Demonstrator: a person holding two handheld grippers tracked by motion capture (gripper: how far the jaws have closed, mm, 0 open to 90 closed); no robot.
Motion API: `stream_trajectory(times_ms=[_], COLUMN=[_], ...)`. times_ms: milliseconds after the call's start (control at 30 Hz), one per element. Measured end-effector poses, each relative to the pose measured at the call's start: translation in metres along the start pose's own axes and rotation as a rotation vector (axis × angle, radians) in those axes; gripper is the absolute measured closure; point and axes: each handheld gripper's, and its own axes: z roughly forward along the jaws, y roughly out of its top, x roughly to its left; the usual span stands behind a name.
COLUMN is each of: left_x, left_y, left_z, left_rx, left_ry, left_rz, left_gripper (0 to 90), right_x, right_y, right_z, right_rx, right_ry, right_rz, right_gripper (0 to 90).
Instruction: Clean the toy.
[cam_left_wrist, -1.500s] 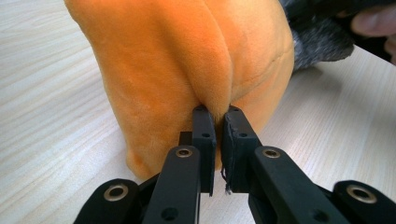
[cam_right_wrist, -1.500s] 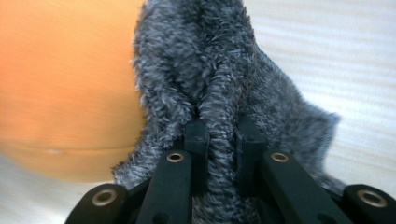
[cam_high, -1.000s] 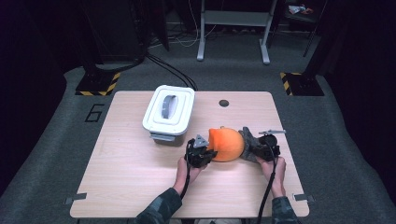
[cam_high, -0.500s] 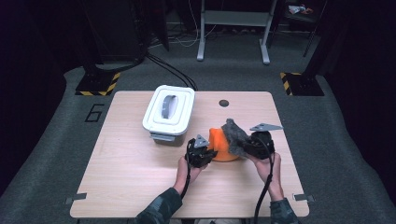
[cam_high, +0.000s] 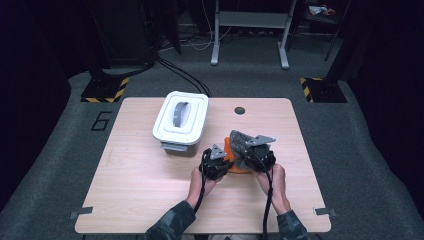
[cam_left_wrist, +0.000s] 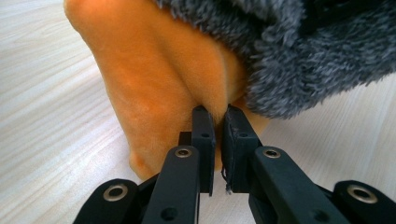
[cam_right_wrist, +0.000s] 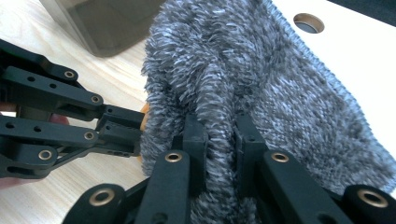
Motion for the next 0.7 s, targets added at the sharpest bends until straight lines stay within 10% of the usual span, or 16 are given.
stream_trajectory(times_ms=[700], left_x=[0.001], left_y=[-0.002], left_z=[0.000], left_rx=[-0.005], left_ry=[-0.023], left_rz=[-0.010], left_gripper=[84.3], right_x=[-0.061], right_y=[-0.036], right_z=[0.004], right_rx=[0.036], right_ry=[-0.076], right_rz=[0.186], right_gripper=[78.8])
